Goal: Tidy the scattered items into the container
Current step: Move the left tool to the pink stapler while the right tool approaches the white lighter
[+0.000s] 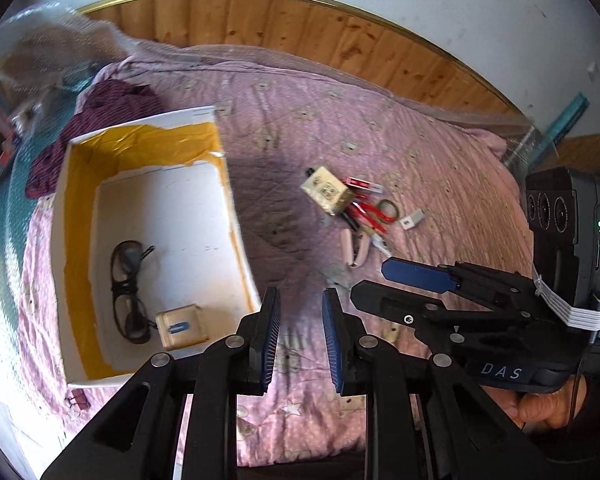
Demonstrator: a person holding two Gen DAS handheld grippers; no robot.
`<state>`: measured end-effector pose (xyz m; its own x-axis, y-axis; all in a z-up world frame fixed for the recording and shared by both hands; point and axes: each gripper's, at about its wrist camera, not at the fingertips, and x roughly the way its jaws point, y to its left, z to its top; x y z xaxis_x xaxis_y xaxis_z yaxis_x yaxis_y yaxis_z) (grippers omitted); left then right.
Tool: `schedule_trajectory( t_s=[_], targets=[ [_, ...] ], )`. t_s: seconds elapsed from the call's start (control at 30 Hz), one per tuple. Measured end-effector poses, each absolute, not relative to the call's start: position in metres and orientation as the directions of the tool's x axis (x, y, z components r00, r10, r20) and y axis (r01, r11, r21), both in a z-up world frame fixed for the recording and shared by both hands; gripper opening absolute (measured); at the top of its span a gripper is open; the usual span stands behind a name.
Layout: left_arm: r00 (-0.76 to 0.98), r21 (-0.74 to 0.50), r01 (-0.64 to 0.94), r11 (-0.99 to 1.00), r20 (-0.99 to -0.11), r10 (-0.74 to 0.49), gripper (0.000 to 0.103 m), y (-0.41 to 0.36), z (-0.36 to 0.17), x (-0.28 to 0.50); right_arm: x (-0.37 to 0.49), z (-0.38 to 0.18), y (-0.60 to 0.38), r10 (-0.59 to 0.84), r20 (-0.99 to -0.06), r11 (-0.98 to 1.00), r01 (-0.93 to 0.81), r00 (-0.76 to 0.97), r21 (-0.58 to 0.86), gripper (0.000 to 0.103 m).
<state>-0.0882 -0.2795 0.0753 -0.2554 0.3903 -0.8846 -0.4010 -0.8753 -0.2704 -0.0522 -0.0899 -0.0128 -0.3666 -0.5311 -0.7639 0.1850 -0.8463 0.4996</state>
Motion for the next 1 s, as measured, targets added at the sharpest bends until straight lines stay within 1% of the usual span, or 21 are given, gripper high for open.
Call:
schedule_trajectory(
  t_s=[0.27, 0.43, 0.53, 0.7, 1.0],
  targets=[
    [-0.215, -0.271, -0.49, -0.828, -0.884, 0.416, 0.023, -0.227, 0.074, -0.081, -0.031, -0.026, -0.038, -0.493, -0.766, -0.854, 0.062, -0.413, 0.516, 0.055],
    [-0.175, -0.279, -0.524, -0.805, -0.889, 0.423, 0.024, -0.199, 0.063, -0.083, -0.025, -0.039, -0.011, -0.463, -0.778, -0.856, -0.013, -0.426, 0.516, 0.055],
    [-0.139, -0.303, -0.525, -0.795, -0.891, 0.431, 0.026, -0.187, 0.052, -0.087, -0.024, -0.047, 0.002, -0.442, -0.787, -0.86, -0.048, -0.43, 0.509, 0.055],
    [-0.076, -0.333, -0.523, -0.785, -0.899, 0.432, 0.027, -0.166, 0.029, -0.098, -0.027, -0.059, 0.019, -0.41, -0.805, -0.867, -0.092, -0.429, 0.49, 0.054],
    [-0.011, -0.32, -0.531, -0.785, -0.923, 0.384, 0.03, -0.135, -0.012, -0.118, -0.049, -0.086, 0.041, -0.378, -0.835, -0.874, -0.142, -0.401, 0.464, 0.054]
  ],
)
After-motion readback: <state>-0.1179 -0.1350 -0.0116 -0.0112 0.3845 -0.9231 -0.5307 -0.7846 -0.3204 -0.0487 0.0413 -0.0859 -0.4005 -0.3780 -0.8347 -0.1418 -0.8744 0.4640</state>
